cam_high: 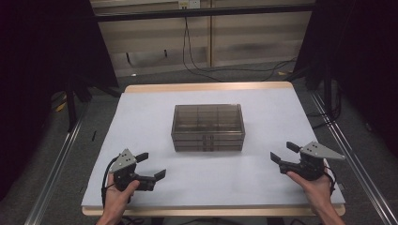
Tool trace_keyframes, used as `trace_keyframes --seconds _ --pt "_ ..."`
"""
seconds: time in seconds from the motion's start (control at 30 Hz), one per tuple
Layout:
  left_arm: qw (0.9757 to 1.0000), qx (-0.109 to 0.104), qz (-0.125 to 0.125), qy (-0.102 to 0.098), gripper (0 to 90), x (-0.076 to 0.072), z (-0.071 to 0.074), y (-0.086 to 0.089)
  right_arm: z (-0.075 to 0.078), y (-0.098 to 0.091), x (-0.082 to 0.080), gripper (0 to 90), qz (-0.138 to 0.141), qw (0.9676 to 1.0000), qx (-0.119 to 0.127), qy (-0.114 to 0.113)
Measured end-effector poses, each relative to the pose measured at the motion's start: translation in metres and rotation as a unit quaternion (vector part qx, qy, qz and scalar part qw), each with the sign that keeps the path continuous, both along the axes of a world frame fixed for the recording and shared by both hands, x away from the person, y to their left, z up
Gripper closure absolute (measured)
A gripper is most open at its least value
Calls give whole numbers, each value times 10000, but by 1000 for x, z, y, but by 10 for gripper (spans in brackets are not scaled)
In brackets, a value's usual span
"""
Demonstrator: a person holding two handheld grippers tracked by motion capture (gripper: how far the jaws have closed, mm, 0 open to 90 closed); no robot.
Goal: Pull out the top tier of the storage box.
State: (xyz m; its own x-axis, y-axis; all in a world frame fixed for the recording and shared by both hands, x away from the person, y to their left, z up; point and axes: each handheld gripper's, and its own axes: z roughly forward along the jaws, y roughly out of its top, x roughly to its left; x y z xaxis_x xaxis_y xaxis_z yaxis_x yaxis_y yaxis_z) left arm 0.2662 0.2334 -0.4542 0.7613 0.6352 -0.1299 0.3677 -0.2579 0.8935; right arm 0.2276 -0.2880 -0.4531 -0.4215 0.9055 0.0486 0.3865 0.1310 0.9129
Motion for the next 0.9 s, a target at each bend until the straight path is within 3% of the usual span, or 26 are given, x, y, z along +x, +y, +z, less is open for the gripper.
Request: trace_keyframes --seconds 0.17,0.37,0.6,0.77,0.9 --pt "9999 114 -65 -37 49 0 0 -3 1 3 -1 264 132 9998 11 125" --pt "9999 -10 -133 5 39 0 0 -2 2 5 -2 327 174 9997 24 179" --pt "9999 47 -146 -1 37 0 0 -1 7 16 -5 439 304 9994 -99 155" --pt "9998 61 -179 6 40 0 -1 -1 8 25 -6 465 412 9987 -262 123" --pt "9998 77 -171 -12 39 0 -1 1 9 31 -7 522 603 9975 -370 95"
